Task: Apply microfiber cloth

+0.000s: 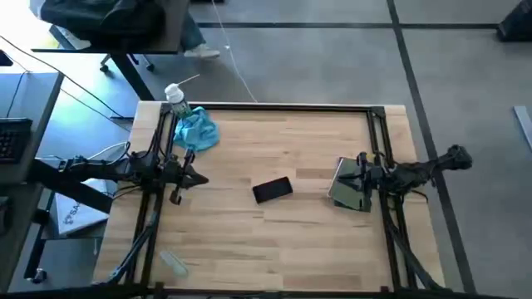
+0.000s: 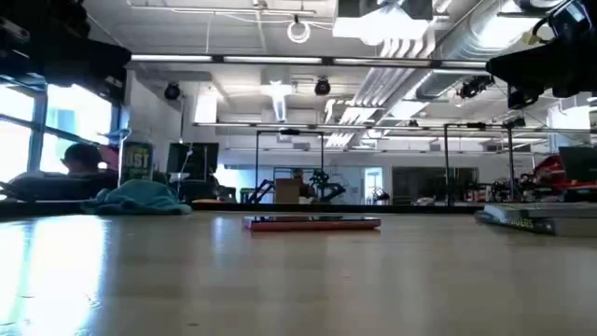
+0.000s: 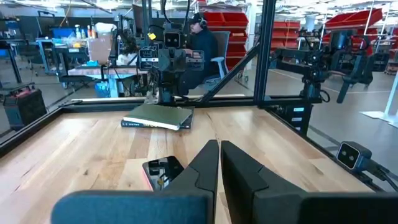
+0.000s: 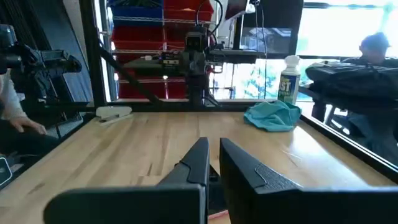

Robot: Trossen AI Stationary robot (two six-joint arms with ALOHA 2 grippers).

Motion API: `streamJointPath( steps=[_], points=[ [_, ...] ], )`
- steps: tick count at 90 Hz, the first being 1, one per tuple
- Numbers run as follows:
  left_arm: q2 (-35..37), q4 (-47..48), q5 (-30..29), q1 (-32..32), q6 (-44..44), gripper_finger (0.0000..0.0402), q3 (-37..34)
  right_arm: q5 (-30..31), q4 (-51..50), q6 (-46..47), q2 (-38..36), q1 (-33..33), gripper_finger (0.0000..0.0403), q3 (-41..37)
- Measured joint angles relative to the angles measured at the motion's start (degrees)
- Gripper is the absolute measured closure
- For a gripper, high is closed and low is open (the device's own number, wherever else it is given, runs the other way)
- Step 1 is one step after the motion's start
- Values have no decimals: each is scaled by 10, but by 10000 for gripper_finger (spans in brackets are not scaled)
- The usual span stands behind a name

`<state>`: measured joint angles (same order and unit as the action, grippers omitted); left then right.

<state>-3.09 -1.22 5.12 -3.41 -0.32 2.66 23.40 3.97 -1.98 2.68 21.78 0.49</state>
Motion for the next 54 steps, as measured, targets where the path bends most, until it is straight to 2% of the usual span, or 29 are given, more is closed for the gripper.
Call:
streamJointPath(
  steps=[41, 54],
  points=[
    [0, -2, -1, 0, 10, 402, 0, 0, 0, 0, 0, 0, 396, 0],
    [0, -75, -8, 0, 56, 402, -1, 0, 0, 0, 0, 0, 396, 0]
  ],
)
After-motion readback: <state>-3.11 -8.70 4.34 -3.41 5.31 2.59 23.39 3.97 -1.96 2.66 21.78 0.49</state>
